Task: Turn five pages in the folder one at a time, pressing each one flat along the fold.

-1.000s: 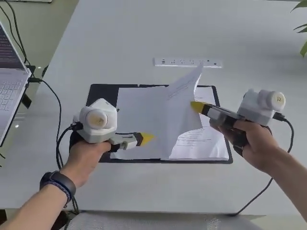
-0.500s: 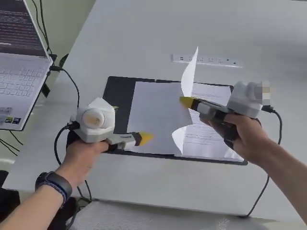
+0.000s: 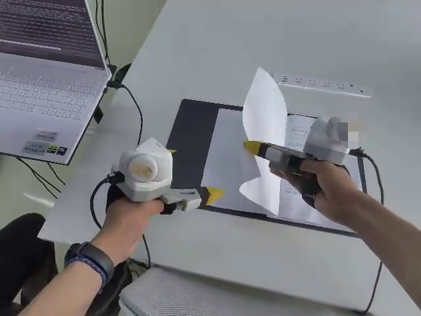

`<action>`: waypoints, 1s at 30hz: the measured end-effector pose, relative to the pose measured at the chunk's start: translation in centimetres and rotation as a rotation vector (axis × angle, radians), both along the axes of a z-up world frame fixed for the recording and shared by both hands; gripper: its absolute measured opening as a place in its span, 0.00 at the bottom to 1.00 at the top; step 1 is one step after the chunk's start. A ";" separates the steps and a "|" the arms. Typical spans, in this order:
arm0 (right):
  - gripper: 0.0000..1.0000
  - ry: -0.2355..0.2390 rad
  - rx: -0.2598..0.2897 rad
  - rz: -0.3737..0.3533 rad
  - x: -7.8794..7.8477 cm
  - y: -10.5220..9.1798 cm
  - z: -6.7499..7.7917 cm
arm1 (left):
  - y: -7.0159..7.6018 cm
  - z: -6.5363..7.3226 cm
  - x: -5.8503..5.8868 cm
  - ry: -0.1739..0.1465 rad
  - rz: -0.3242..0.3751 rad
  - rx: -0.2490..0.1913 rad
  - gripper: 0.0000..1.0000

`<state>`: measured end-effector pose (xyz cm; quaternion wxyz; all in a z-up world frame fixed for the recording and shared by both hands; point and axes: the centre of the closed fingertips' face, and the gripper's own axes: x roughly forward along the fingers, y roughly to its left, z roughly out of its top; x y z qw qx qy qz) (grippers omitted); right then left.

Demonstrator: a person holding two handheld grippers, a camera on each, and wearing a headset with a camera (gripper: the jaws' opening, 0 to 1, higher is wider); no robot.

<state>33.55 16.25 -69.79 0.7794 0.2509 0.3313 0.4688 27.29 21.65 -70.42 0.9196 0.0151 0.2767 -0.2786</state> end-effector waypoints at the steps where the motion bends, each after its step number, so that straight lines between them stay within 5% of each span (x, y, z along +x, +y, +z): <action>1: 0.00 0.011 -0.008 0.007 0.0 0.4 -0.6 | 0.2 0.0 -0.1 0.000 0.009 -0.004 0.84; 17: 0.00 0.149 -0.099 0.044 -0.3 3.9 -6.8 | 2.5 -0.8 -0.6 0.015 0.085 -0.040 0.84; 30: 0.01 0.239 -0.166 0.024 1.4 3.9 -12.1 | 3.0 -2.1 -0.9 0.040 0.104 -0.055 0.85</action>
